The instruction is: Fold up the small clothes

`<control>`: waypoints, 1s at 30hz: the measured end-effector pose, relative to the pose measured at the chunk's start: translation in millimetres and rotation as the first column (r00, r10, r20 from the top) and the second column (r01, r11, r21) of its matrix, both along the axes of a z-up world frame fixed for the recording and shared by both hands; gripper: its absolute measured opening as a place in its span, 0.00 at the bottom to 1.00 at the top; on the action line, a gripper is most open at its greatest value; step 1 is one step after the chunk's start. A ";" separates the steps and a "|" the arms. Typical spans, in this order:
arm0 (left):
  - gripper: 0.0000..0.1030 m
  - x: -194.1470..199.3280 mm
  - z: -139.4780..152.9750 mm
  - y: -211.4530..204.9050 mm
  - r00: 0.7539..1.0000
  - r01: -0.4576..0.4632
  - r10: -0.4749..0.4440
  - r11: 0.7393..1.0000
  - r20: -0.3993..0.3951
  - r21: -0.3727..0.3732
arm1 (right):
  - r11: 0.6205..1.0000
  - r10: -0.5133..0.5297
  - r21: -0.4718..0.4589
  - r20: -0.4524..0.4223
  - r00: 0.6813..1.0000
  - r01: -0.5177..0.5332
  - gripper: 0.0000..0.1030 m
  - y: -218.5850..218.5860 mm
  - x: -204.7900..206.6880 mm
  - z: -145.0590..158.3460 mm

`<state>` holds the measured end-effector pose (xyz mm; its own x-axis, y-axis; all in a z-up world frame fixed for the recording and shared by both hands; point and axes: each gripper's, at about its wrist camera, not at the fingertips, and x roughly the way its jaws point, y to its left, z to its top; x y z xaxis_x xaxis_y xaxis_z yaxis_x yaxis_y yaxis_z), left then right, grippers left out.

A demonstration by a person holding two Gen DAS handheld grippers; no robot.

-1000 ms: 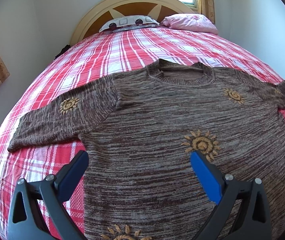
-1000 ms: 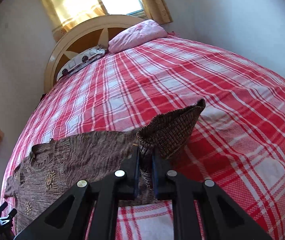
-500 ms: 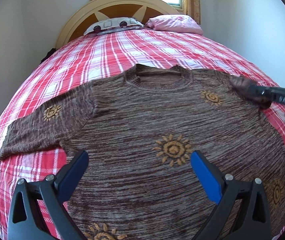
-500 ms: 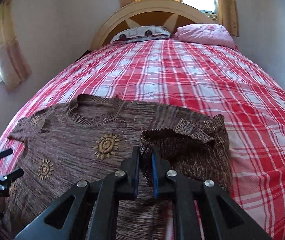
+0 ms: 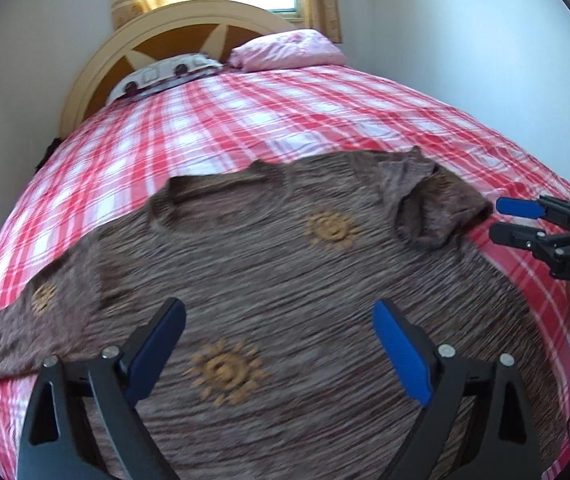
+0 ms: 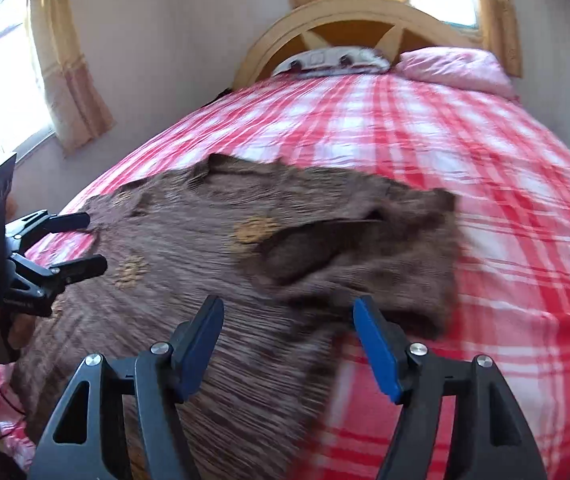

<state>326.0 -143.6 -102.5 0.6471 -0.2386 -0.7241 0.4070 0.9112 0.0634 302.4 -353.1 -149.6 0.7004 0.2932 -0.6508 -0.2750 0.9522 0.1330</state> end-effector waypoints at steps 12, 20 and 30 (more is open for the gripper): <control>0.70 41.9 -9.8 -123.8 0.986 0.162 -0.161 0.987 -0.039 0.018 | 0.947 -0.279 0.173 0.015 0.960 0.272 0.66 -72.0 -18.9 -18.1; 0.10 67.0 -36.7 -138.4 0.978 0.153 -0.149 0.988 -0.148 0.014 | 0.940 -0.281 0.196 -0.023 0.959 0.280 0.67 -82.0 -12.2 -27.8; 0.06 81.6 -0.2 -78.8 0.984 0.045 -0.081 0.975 -0.160 -0.218 | 0.949 -0.254 0.186 -0.036 0.966 0.256 0.67 -79.0 -8.5 -31.4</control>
